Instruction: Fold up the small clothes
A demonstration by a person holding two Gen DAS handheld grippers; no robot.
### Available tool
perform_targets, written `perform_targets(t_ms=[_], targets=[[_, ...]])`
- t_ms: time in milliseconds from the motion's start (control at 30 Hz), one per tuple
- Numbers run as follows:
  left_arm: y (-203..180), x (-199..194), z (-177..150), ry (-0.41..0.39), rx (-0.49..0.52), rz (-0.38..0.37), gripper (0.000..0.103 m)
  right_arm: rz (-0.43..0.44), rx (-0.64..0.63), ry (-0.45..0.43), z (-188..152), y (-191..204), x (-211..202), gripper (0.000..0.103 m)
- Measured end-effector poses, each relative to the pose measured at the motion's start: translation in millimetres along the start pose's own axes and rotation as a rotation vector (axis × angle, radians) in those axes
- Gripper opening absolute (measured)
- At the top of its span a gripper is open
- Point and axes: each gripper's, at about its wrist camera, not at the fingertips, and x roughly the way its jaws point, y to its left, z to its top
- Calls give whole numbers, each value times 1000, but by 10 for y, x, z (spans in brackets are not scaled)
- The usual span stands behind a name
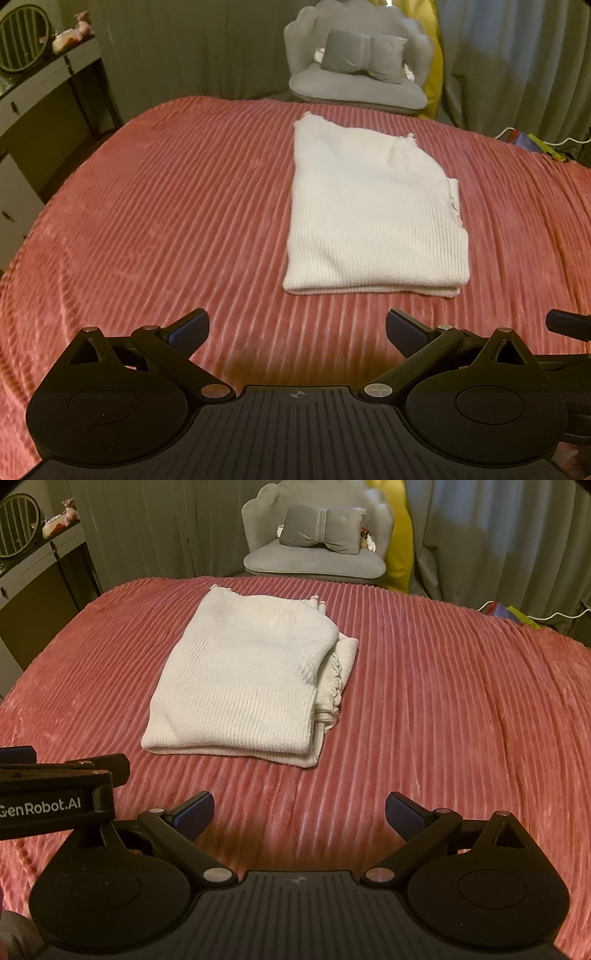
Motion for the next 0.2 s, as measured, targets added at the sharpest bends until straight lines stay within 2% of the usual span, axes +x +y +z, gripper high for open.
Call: perform_targets(t_ms=[200], targets=[[0,5,-3,8,-6,16,103,-5,-2,3,-5,9,15,99]])
